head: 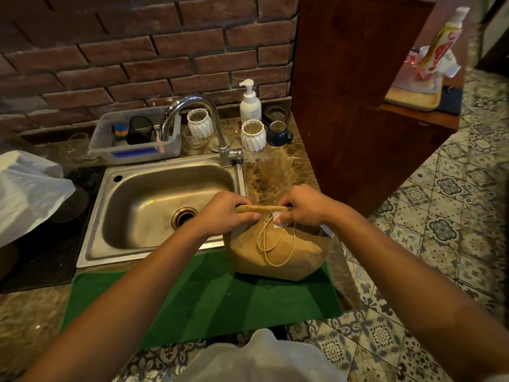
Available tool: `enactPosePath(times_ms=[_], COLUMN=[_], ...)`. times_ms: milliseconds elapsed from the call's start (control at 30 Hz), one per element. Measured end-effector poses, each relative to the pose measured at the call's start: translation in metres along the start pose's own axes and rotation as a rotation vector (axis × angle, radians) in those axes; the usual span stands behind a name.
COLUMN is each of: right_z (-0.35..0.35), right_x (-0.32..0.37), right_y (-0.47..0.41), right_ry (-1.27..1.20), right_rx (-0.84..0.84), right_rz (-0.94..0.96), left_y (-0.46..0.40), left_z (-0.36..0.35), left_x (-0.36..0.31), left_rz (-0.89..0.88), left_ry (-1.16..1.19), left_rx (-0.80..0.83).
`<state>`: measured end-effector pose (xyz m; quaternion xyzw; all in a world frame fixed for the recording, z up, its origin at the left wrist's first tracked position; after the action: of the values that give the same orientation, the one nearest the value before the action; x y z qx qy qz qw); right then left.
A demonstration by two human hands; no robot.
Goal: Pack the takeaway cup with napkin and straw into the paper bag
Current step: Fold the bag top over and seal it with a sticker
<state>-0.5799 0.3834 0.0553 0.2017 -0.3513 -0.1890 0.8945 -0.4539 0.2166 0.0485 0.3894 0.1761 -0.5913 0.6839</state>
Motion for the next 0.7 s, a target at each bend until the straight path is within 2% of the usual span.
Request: enactPosePath(times_ms=[133,467,700], right_z=[0.0,0.005,0.003], right_x=[0.002,0.0,-0.016], right_y=[-0.003,-0.002,0.006], right_ry=[-0.01,0.08,0.003], right_rx=[-0.003,-0.016,0.005], right_rz=[-0.015,-0.044,-0.06], left_y=[-0.003,0.0,0.005], left_z=[0.002,0.005,0.003], left_x=[-0.005,0.007,0.013], left_rz=[0.004,0.04,0.069], left_ry=[-0.079,-0.012,0.024], left_rx=[-0.006,-0.033,-0.048])
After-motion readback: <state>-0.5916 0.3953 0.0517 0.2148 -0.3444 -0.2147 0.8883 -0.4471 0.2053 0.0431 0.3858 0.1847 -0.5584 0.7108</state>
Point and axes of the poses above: each hand's wrist, its own y-axis away from the middle knuckle, its own z-axis out of the back of the hand, x = y × z, the point moved 3 cm from there along -y, towards the middle knuckle, and after that the axes turned 12 degrees about x, right-handed, at the moved point
